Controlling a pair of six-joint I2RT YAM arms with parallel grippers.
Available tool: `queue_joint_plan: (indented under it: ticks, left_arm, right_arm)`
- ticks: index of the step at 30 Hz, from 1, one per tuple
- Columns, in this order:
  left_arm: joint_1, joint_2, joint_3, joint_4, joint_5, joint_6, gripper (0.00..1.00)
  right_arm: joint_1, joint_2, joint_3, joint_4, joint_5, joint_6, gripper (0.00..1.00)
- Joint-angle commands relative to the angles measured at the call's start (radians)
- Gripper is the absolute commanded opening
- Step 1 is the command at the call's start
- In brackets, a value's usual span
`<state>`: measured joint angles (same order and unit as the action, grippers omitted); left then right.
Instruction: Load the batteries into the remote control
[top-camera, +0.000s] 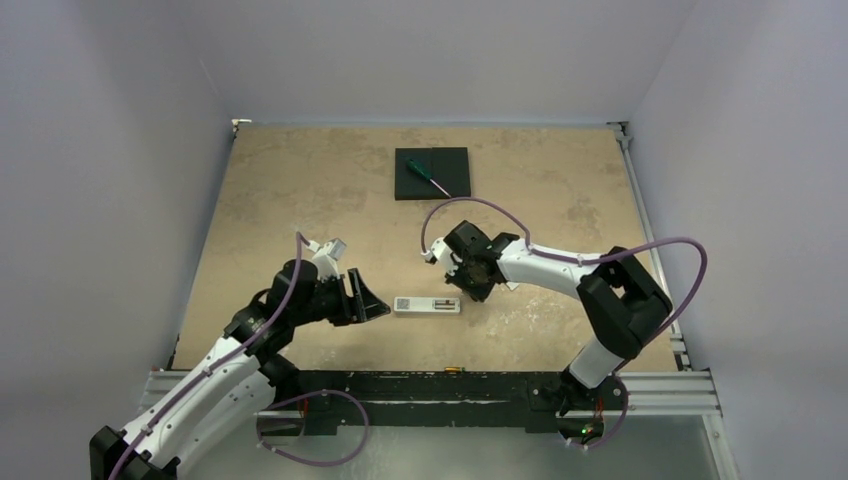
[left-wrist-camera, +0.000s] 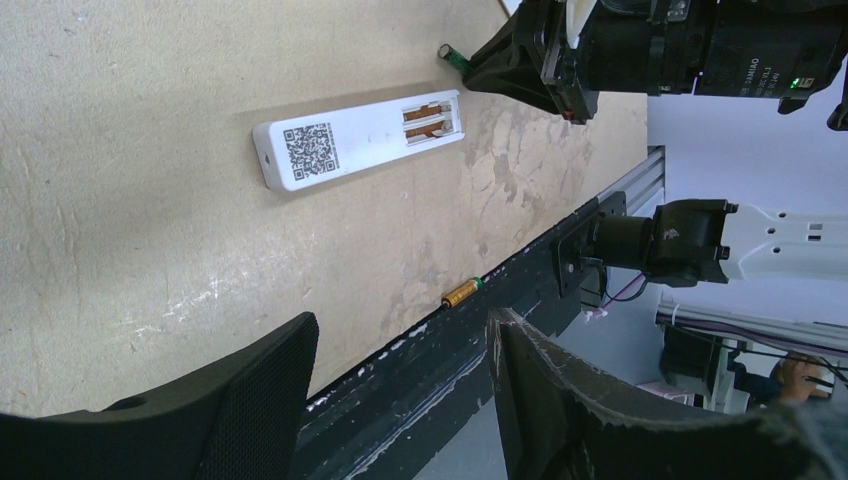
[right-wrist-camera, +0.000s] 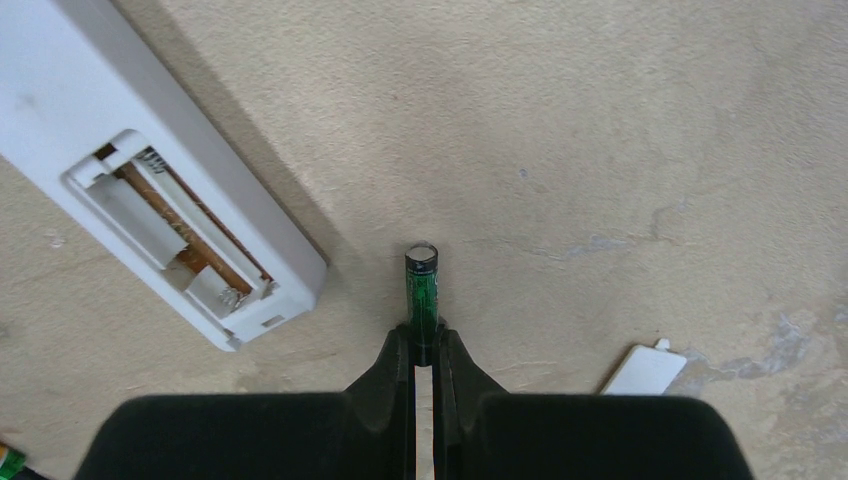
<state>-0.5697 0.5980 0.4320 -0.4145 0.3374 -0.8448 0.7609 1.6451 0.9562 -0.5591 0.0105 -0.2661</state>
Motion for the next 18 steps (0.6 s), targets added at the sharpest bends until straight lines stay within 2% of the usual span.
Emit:
queue_joint_plan:
  ticks: [1,9,18]
  left_arm:
    - [0.004,0.005,0.001,0.033,0.009,0.012,0.62]
    - [0.003,0.021,0.001,0.034,0.006,0.014,0.62]
    - [0.002,0.031,-0.001,0.036,0.003,0.013,0.62]
  right_arm:
    - [-0.006,-0.051,-0.017,0.036,0.095,0.001,0.00]
    - [0.020,-0.094,-0.016,0.029,0.103,0.011,0.00]
    - [0.114,-0.168,-0.027,0.014,0.078,-0.006,0.00]
